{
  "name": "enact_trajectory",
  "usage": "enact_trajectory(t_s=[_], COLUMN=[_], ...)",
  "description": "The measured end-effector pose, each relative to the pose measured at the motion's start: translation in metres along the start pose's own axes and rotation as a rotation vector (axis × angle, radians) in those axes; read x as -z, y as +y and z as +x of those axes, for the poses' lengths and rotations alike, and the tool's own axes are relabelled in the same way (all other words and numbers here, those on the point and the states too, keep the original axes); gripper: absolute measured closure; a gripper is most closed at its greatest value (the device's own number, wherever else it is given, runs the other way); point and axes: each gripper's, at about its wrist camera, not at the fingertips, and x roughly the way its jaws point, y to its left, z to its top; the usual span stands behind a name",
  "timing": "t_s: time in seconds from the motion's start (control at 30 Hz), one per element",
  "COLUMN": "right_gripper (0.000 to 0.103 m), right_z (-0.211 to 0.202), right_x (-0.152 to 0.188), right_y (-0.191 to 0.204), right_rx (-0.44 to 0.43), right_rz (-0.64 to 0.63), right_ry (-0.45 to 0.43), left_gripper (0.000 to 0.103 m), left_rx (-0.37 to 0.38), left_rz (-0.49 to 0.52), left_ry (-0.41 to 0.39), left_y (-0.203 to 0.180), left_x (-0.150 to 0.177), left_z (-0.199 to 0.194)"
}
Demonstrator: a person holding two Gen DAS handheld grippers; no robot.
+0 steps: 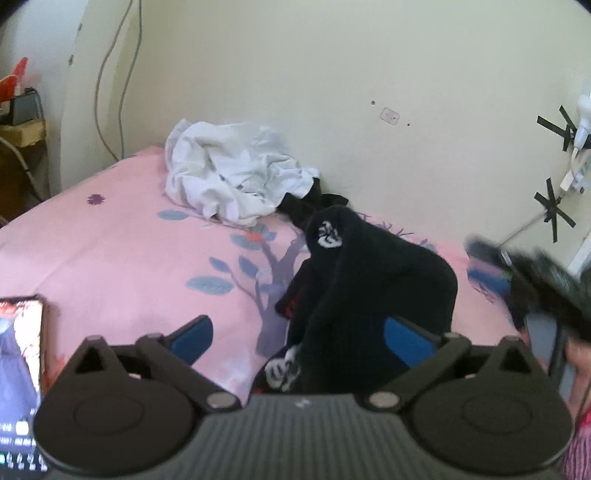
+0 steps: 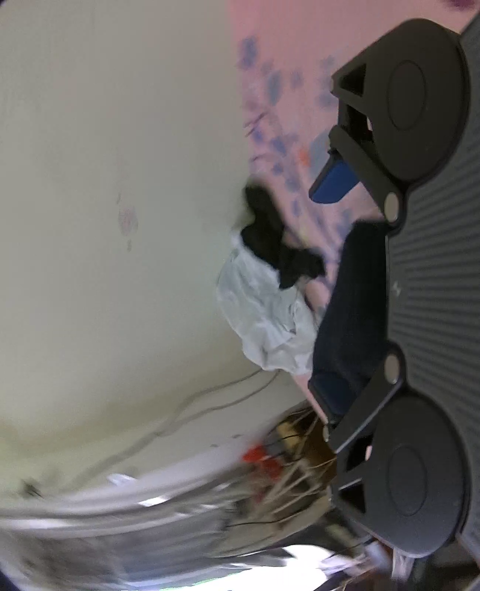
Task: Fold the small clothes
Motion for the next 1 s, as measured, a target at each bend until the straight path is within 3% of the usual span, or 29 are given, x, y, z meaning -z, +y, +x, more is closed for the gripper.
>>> enact_trajectory(t_s=[0.17,0.37,0.5,0.73,1.0], right_gripper=[0.007,0.007,0.006,0.006,0.006], right_z=[-0.008,0.03,0.054,0.058,0.056], right_x=[0.032,0.045,0.046,0.049,0.049], right_y=[-0.024,-0.002,0.005,0.003,0.002], right_rx=[-0.039,-0.072,-0.115,-0.138,-0.145], right_rz=[0.157,0.104,0.11,0.097,0.084], right_ry=[0.109,0.244,0.251,0.232,0.231], left_gripper=[0.0,0.0,0.0,0.0,0.0], left_rx=[0.054,0.082,0.109,0.063,0.029], left_rz=[0.003,-0.053,-0.074,0.019,0.053], left_ry=[0.085,0.155,0.153,0.075,0.062], left_y=[-0.002,0.014,0.023,0.009,0.002], left_x=[-0.007,-0.004,-0.001,0.012,0.016], left_z=[0.04,0.071,0.071,0.072,0.07])
